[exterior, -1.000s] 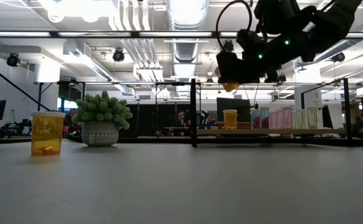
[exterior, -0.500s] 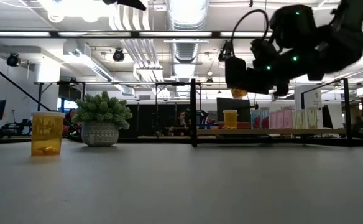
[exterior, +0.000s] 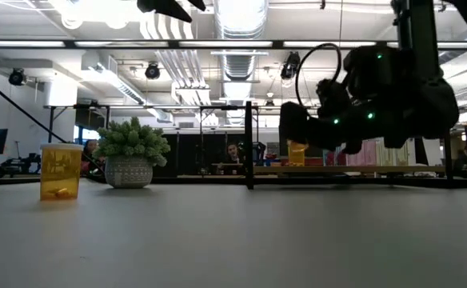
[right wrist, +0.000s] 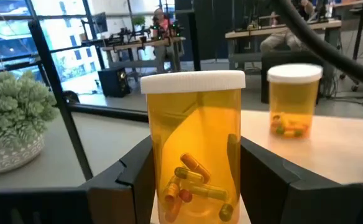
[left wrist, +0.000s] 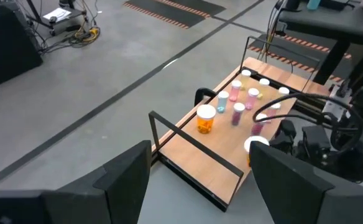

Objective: Pick and place medicine bottles onto shelf by color
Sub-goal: Put the bottom orange pill bottle on the shelf aligned with the other orange pill bottle

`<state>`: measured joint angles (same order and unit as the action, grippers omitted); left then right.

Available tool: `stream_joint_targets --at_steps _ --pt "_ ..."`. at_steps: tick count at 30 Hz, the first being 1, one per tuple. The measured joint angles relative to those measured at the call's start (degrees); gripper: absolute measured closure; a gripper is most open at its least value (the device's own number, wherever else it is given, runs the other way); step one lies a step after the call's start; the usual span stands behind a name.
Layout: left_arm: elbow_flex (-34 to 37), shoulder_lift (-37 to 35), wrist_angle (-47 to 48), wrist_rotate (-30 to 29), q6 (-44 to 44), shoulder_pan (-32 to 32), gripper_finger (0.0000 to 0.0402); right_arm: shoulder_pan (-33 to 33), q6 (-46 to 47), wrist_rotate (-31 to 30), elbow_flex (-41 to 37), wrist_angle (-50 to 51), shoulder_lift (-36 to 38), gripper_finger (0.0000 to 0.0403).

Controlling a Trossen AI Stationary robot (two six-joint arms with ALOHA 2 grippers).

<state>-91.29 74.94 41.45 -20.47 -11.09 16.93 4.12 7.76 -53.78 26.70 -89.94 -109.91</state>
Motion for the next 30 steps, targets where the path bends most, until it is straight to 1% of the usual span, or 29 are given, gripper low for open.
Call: stream_joint_targets --at_steps 6,10,12,18,30 --pt "0.02 0.55 -0.01 0.00 0.00 0.00 0.0146 0.58 0.84 -0.17 2.78 -0.08 -4.83 0.0229" --pt "0.02 0.69 -0.24 0.00 -0.01 0.01 0.0146 1.83 3.70 -0.75 4.04 -0.12 -7.19 0.0229" --pt "0.02 0.72 -0.32 0.01 -0.01 0.11 0.0146 2.17 4.49 -0.94 4.15 -0.28 -7.47 0.0229" --pt "0.02 0.72 -0.40 0.02 0.00 0.36 0.0146 2.65 2.12 -0.94 4.81 0.03 -7.32 0.0229" --pt "0.02 0.72 -0.39 0.02 -0.01 0.37 0.0146 3.19 1.74 -2.02 5.57 0.98 -7.32 0.0229"
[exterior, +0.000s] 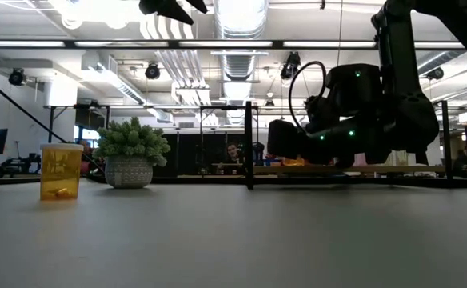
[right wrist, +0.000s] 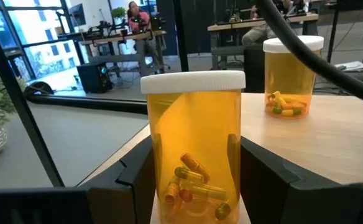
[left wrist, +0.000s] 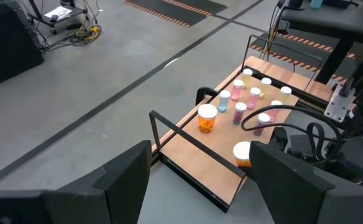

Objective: Pick and place medicine bottles onto shelf by color
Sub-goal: Put the bottom orange pill bottle on the shelf aligned with the other orange pill bottle

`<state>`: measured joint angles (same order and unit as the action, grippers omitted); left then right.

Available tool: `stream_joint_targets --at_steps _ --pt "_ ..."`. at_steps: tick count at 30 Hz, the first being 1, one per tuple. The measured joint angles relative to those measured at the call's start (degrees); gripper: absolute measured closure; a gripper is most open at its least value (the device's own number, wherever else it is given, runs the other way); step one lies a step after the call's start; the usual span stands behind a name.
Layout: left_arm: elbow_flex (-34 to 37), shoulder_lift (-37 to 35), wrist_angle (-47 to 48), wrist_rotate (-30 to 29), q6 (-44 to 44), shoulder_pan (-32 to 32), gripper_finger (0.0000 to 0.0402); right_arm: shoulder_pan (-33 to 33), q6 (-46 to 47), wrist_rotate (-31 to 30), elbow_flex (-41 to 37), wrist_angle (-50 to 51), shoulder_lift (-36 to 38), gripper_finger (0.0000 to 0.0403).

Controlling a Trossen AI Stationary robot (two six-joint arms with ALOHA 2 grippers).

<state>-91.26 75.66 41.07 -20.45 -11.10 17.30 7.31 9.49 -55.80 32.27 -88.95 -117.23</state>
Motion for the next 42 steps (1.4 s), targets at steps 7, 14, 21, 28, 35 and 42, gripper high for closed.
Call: stream_joint_targets --at_steps 7,14,21,28,35,42 --pt "0.02 0.00 0.02 0.00 -0.01 0.00 0.0146 0.02 -0.02 -0.11 0.00 0.11 0.02 0.0228" --pt "0.10 0.00 0.05 0.00 -0.17 0.00 0.0146 0.04 0.44 -1.08 0.05 0.11 0.11 0.0196" --pt "0.92 0.00 0.13 0.00 -0.45 0.00 0.0146 0.07 -0.37 -1.30 0.07 0.53 0.11 0.0178" --pt "1.73 -0.02 -0.11 0.00 -0.47 0.00 0.0146 0.61 -2.14 -2.90 0.05 0.59 0.11 0.0177" --pt "1.79 -0.04 -0.14 0.00 -0.47 0.00 0.0146 0.57 0.26 -2.74 -0.02 0.63 1.87 0.0177" --pt "1.88 -0.04 -0.14 0.00 -0.47 0.00 0.0146 1.04 -3.87 -2.72 -0.02 0.69 5.96 0.0177"
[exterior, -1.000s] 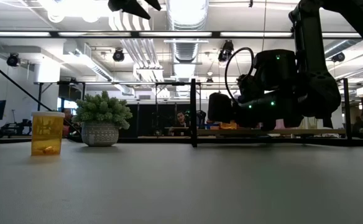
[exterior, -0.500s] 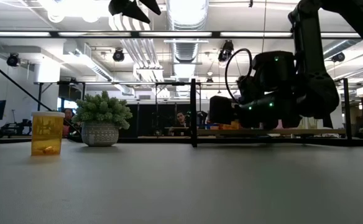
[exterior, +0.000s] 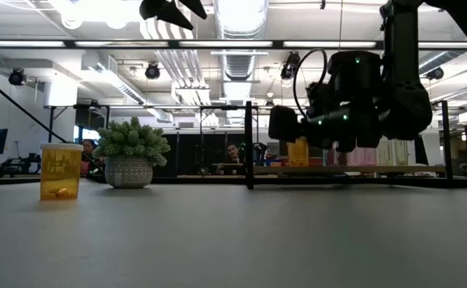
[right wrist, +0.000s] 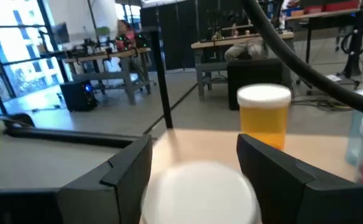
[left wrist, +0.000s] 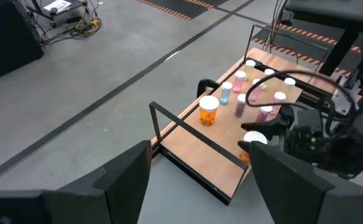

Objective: Pick and place medicine bottles onto shelf by color
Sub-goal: Put the bottom orange pill bottle on the shelf aligned with the other orange pill bottle

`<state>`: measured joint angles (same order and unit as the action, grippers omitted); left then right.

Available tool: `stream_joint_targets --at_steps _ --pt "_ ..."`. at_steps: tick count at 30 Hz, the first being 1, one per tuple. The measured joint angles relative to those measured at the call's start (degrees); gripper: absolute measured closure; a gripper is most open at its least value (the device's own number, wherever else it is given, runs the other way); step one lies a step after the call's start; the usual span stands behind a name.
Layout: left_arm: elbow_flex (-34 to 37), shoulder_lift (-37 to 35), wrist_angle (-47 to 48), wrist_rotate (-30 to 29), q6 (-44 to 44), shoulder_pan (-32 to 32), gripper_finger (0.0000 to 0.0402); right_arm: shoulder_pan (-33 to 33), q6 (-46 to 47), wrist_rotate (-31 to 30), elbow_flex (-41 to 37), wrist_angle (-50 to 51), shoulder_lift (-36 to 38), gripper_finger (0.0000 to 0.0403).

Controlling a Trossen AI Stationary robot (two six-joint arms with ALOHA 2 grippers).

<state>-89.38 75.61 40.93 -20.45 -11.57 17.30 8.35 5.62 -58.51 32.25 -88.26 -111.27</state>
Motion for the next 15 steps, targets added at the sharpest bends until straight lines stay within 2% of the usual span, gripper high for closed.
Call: stream_joint_targets --at_steps 8,11,15 --pt "0.79 0.00 0.33 0.02 0.02 0.00 0.0146 -0.10 -0.42 0.17 0.00 1.48 6.46 0.0177" --pt "0.87 0.00 0.42 0.02 0.02 0.00 0.0146 -0.10 -3.43 0.15 0.00 1.96 9.33 0.0177" --pt "0.89 -0.01 0.42 0.02 0.04 -0.01 0.0146 -0.17 -3.02 0.39 0.01 10.65 15.02 0.0177"
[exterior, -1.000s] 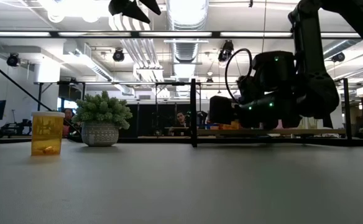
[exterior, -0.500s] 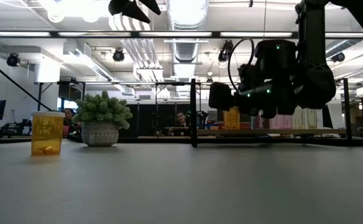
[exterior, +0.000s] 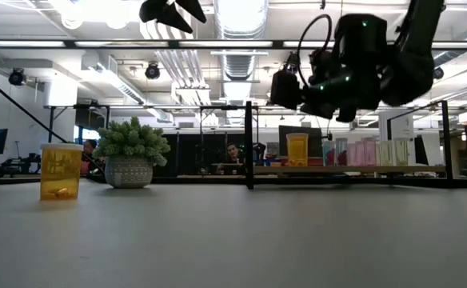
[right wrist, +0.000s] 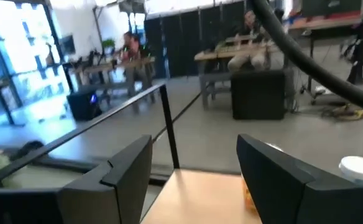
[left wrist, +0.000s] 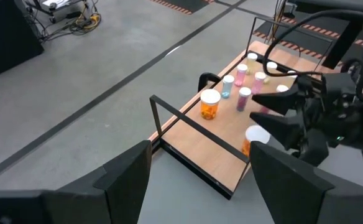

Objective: Pick and place medicine bottles onto shelf by color
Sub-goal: Put the bottom orange pill bottle on the shelf aligned with the other orange pill bottle

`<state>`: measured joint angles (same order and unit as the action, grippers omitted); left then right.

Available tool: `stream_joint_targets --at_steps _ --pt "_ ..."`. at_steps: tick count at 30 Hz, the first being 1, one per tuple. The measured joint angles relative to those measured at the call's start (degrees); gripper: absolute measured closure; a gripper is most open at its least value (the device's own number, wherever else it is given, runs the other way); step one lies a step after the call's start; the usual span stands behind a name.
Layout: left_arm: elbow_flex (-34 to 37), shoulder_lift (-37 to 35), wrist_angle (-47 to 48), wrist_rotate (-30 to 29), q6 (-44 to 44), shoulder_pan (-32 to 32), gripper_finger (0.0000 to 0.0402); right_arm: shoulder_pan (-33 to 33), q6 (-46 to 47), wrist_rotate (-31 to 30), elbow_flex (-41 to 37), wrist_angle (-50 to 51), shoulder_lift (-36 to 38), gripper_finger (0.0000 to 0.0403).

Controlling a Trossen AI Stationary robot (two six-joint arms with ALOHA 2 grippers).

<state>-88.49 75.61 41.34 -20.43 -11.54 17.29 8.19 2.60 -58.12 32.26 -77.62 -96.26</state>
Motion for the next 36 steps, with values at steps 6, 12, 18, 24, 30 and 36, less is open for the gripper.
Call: stream_joint_targets --at_steps 6,12,18,24,30,36 --pt "0.00 -0.34 -0.02 0.00 0.00 0.00 0.0146 0.00 15.09 10.00 4.34 39.59 13.87 0.0177" --pt "0.00 -0.41 -0.02 0.00 0.40 0.01 0.0146 0.11 20.67 21.57 17.38 83.97 24.05 0.0188" --pt "0.00 -0.41 -0.04 0.00 0.42 0.00 0.0146 1.06 24.79 36.96 27.55 103.53 26.25 0.0220" --pt "0.00 -0.41 -0.20 0.00 0.42 0.01 0.0146 3.61 30.87 43.55 30.20 109.24 23.80 0.0237" --pt "0.00 -0.41 -0.20 0.00 0.31 0.01 0.0146 6.30 33.16 50.69 27.34 110.19 19.80 0.0257" --pt "0.00 -0.41 -0.30 0.00 0.20 0.01 0.0146 8.78 33.35 51.14 27.92 109.81 14.87 0.0281"
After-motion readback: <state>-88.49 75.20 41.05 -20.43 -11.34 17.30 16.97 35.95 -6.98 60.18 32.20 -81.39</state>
